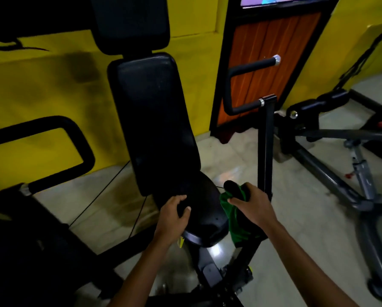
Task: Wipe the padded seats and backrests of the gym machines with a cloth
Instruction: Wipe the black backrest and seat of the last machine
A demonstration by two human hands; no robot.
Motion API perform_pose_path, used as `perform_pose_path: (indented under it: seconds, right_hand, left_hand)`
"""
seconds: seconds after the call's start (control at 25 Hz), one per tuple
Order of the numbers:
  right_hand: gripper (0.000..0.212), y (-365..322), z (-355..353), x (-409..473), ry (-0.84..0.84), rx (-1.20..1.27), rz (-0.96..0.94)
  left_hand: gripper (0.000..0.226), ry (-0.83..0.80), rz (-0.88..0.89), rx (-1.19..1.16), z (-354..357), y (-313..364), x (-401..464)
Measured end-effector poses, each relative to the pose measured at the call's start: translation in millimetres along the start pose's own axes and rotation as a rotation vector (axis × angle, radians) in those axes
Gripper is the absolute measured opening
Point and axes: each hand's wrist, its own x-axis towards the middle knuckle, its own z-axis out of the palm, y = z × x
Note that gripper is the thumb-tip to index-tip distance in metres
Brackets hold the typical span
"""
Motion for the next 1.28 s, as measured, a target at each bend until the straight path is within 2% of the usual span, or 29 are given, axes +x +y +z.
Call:
perform_pose_path:
  seconds: [0.2,0.56,0.72,0.8,0.92,1.04,1.28]
  right_hand:
    - [0.027,-6,51,57,-0.027,-0.006,0.088]
    - [0.034,23,107,114,-0.023,-0.164,0.099]
    - [0.047,56,144,119,-0.138,-0.302,0.014]
    - [0.061,77,171,105,-0.194,-0.509,-0.072]
    - [0.065,96,196,96,-0.177,-0.616,-0.108]
    - [0.060,101,204,114,-0.083,-0.597,-0.149]
    - [0.056,89,218,185,-0.075,-0.630,-0.244]
  left_hand:
    - [0.035,-0.082,0.001,0.026,10,-48,68]
    - [0.039,-0.132,-0.043,0.049,52,-110,111]
    - [0.047,-0.080,-0.026,0.131,83,-141,116]
    - [0.060,-0.037,-0.015,0.217,98,-159,117]
    - [0.075,0.007,-0.052,0.305,122,-185,119]
    - [0.068,0.048,-0.037,0.405,135,-196,118]
    - [0.061,0.083,-0.033,0.466,140,-204,116]
